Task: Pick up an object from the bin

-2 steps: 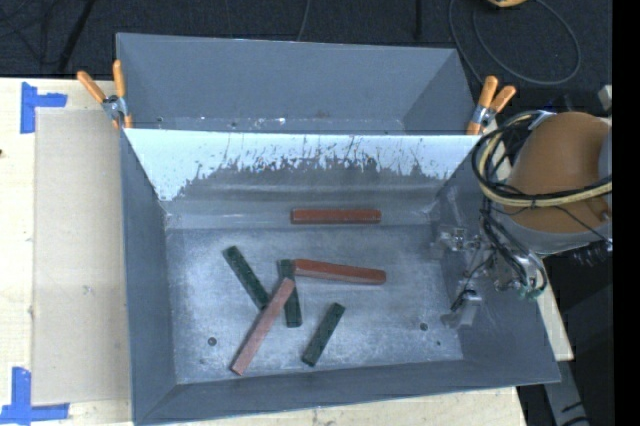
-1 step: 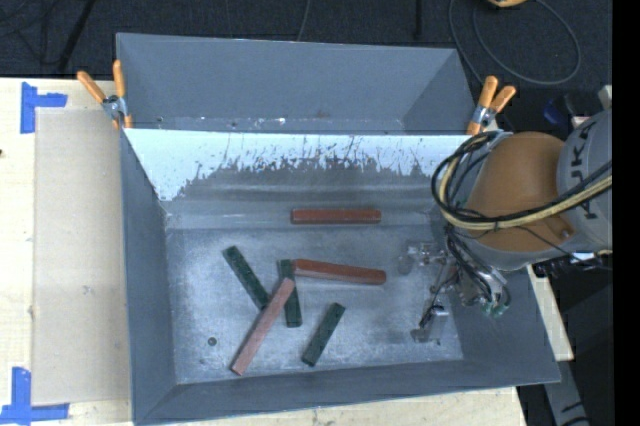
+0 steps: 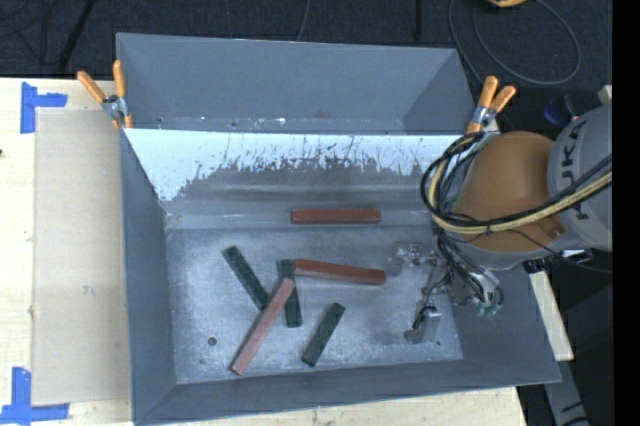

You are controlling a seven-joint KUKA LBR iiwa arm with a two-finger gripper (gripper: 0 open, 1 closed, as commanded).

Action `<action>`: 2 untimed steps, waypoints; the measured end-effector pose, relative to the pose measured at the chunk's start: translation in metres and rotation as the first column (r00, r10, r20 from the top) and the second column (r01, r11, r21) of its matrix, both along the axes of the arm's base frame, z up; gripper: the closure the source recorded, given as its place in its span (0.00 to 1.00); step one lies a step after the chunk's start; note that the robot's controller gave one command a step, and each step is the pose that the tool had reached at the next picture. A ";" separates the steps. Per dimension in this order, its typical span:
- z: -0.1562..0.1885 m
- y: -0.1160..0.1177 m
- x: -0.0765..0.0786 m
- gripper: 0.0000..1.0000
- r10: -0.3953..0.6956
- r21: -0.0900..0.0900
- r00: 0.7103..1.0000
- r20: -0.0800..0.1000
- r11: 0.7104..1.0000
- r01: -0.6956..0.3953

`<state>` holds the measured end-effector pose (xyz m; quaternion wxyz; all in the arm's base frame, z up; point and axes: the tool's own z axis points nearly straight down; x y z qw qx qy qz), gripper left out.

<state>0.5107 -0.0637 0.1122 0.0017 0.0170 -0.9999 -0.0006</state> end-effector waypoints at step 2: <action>-0.023 0.041 0.055 0.00 0.001 0.003 1.000 0.007 1.000 -0.001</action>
Offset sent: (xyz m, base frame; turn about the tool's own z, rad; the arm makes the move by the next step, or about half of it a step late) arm 0.0816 0.0168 -0.0422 -0.0029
